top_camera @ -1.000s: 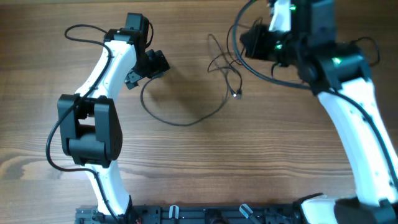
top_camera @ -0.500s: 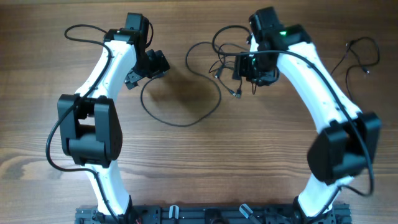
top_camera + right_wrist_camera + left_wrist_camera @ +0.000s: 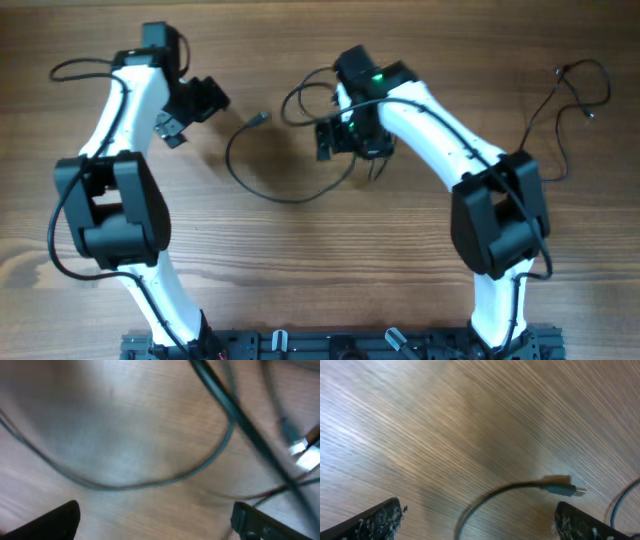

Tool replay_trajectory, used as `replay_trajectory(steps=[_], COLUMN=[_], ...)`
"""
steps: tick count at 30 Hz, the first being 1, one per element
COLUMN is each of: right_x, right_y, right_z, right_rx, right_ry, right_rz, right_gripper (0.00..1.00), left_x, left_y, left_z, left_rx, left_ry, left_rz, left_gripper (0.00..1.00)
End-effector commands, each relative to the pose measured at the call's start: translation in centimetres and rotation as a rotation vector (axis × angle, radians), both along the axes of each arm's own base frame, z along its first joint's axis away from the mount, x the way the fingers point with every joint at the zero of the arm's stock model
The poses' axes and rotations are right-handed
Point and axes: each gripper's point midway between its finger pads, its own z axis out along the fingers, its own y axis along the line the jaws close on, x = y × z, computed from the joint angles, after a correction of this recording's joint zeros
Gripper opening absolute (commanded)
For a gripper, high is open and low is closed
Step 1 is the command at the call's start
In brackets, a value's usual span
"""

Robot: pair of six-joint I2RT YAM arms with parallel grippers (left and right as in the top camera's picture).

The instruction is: Untangle cables

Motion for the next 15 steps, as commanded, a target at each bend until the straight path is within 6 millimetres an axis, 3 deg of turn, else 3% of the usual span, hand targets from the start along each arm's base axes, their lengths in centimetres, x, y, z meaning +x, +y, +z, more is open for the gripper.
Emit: replay_trajectory(steps=[1,7,8,10,15], right_x=[0.7,2.7,3.0,3.3,3.1], right_y=[-1.5,-9.5,-9.9,-9.1,0.2], right_z=[2.8,10.6,11.3,11.8,11.5], right_rx=[-0.074,-0.418,-0.430,-0.378,0.081], right_ry=[-0.056,-0.249,-0.277,-0.295,-0.247], right_rz=[0.016,-0.200,-0.213,-0.211,0.054], right_gripper=[1.00,1.00,1.00,1.00,1.00], left_x=[-0.3,-0.3,-0.3,-0.3,-0.2], left_y=[-0.1,-0.3,-0.3,-0.3,-0.3], left_z=[-0.2,-0.2,-0.2,-0.2,-0.2], left_rx=[-0.029,-0.029,-0.029,-0.026,-0.025], left_ry=[0.011,0.011,0.011,0.011,0.010], left_rz=[0.001,-0.004,-0.004,-0.004,-0.004], left_gripper=[1.00,1.00,1.00,1.00,1.00])
